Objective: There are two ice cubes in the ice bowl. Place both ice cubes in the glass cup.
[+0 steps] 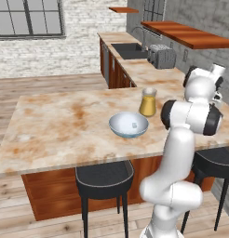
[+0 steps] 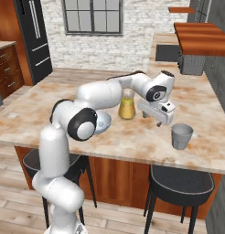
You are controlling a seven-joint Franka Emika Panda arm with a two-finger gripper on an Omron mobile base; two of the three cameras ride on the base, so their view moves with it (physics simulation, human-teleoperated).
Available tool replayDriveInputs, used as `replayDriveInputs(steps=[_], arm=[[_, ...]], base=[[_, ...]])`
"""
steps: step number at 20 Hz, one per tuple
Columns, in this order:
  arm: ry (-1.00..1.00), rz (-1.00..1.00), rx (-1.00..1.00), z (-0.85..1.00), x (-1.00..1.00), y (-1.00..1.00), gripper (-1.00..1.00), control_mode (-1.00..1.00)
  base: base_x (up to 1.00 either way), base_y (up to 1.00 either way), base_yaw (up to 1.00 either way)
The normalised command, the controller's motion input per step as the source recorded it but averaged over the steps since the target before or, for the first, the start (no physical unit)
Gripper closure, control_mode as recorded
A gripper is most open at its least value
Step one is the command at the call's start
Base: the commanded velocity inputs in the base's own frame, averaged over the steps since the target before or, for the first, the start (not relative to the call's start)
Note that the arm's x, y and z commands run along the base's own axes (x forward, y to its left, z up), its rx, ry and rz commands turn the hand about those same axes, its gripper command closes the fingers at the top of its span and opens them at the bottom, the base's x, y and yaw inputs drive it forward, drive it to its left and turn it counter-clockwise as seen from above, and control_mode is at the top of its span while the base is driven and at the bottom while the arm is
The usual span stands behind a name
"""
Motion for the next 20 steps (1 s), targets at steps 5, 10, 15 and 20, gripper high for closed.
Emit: replayDriveInputs(steps=[5,10,15,20], arm=[[0.08,0.01,0.0,0.13,0.0,1.0,-1.0,-1.0],[-0.02,0.01,0.0,0.02,0.09,1.0,-1.0,-1.0],[-0.12,0.0,0.05,0.0,0.19,1.0,-1.0,-1.0],[-0.09,0.0,0.02,-0.24,0.18,1.0,-1.0,-1.0]], base=[[0.0,0.0,0.0],[0.0,0.0,0.0],[0.0,0.0,0.0],[0.0,0.0,0.0]])
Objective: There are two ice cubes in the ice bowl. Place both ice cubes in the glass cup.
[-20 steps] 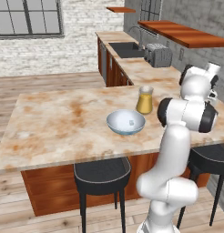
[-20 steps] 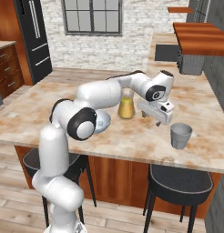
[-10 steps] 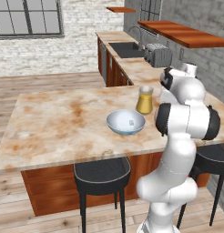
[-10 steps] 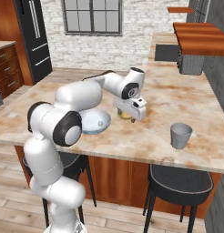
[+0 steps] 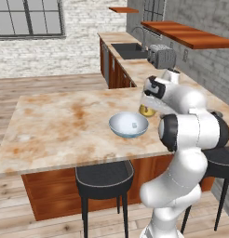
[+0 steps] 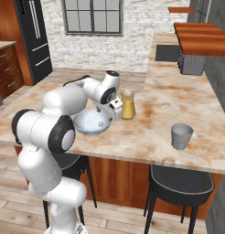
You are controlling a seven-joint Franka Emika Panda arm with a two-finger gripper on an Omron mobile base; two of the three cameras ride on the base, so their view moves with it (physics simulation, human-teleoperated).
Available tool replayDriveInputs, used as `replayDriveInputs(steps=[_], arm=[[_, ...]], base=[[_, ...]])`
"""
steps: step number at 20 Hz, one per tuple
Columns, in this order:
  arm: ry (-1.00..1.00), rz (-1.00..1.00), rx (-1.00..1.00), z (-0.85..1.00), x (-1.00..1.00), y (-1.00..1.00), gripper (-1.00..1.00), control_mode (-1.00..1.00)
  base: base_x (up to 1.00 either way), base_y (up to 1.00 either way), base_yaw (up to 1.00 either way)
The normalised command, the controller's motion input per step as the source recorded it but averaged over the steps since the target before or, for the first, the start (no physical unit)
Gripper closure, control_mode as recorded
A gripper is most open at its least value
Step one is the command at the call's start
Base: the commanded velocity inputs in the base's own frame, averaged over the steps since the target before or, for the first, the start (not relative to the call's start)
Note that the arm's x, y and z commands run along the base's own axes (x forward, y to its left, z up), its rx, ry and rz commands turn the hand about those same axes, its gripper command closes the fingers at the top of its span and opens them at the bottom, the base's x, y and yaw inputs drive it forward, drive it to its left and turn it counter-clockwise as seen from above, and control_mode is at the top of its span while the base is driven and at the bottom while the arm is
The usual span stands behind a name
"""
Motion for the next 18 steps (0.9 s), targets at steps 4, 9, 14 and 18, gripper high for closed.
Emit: replayDriveInputs(steps=[4,9,14,18], arm=[[-0.09,0.0,-0.01,-0.46,0.27,1.0,-1.0,-1.0],[-0.02,0.0,-0.12,-0.16,0.19,0.49,-1.0,-1.0],[0.0,0.15,-0.15,-0.29,0.2,-0.05,-1.0,-1.0],[0.0,0.18,-0.04,-0.06,0.33,-0.15,-1.0,-1.0]], base=[[0.0,0.0,0.0],[0.0,0.0,0.0],[0.0,0.0,0.0],[0.0,0.0,0.0]])
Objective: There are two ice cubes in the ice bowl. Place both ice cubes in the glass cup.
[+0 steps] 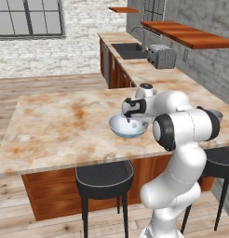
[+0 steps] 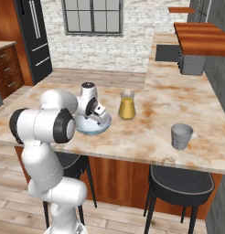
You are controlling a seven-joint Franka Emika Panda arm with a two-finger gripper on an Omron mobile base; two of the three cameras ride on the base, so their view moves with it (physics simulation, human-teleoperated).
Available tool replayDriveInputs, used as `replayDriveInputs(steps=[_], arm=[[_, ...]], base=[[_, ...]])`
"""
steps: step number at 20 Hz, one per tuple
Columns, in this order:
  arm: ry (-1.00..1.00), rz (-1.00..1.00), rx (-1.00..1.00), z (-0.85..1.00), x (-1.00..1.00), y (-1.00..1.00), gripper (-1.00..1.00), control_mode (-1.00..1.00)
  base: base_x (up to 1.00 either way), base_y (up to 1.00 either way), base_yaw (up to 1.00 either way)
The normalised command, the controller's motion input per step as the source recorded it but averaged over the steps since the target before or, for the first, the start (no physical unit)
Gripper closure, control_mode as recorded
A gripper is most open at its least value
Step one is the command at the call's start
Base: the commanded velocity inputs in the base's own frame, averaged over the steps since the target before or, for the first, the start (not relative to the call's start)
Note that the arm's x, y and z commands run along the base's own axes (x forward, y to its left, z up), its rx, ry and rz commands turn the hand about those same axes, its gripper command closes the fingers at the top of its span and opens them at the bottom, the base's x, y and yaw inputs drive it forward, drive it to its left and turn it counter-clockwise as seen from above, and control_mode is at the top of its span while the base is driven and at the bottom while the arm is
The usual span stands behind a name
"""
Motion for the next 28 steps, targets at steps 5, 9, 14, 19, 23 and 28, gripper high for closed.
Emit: replayDriveInputs(steps=[5,9,14,19,23,28], arm=[[0.0,0.03,0.0,0.0,0.38,-0.01,-1.0,-1.0],[0.01,0.0,-0.04,-0.11,0.22,0.0,-1.0,-1.0],[0.0,-0.05,-0.13,-0.25,0.05,0.0,-1.0,-1.0],[0.0,-0.03,-0.06,-0.15,0.12,0.0,-1.0,-1.0],[0.0,0.0,-0.03,-0.07,0.21,0.0,-1.0,-1.0],[0.0,0.0,-0.03,-0.09,0.22,0.0,-1.0,-1.0]], base=[[0.0,0.0,0.0],[0.0,0.0,0.0],[0.0,0.0,0.0],[0.0,0.0,0.0],[0.0,0.0,0.0],[0.0,0.0,0.0]])
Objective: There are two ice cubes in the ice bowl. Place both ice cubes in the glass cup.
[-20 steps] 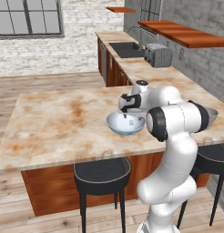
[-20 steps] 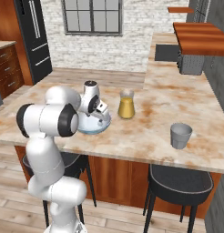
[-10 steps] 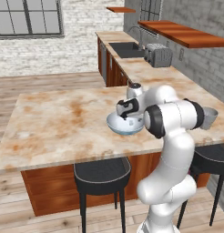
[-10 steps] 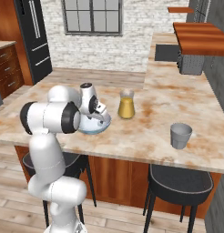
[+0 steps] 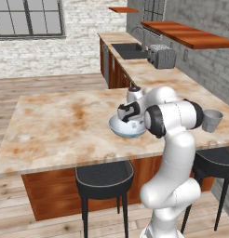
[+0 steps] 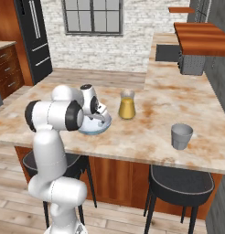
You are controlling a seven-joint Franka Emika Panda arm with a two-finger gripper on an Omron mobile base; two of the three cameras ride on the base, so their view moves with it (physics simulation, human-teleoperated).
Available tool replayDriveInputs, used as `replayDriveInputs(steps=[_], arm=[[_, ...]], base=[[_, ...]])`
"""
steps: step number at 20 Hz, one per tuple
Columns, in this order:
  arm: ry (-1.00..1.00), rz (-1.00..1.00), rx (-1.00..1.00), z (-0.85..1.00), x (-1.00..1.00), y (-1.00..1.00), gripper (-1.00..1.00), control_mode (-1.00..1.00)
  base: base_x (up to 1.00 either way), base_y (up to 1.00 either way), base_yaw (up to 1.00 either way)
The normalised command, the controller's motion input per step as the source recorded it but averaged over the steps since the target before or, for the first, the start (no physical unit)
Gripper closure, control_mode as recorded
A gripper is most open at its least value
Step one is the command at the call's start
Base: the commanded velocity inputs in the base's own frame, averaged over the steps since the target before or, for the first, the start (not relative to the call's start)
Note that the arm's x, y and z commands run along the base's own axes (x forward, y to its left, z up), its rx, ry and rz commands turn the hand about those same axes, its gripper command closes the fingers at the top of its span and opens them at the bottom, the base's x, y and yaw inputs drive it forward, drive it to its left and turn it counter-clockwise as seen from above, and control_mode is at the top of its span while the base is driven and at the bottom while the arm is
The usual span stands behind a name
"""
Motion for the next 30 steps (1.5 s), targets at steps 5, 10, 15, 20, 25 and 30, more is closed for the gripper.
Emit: replayDriveInputs(steps=[5,10,15,20,25,30], arm=[[0.0,-0.01,0.0,-0.2,0.07,-0.03,-1.0,-1.0],[0.0,-0.02,0.0,-0.18,0.0,-0.08,-1.0,-1.0],[0.0,-0.01,0.0,-0.06,0.16,-0.01,-1.0,-1.0],[0.0,0.0,0.0,-0.05,0.27,0.0,-1.0,-1.0],[0.05,0.0,-0.04,-0.27,0.03,0.0,-1.0,-1.0],[0.04,0.0,-0.06,-0.27,0.0,0.0,-1.0,-1.0]], base=[[0.0,0.0,0.0],[0.0,0.0,0.0],[0.0,0.0,0.0],[0.0,0.0,0.0],[0.0,0.0,0.0],[0.0,0.0,0.0]])
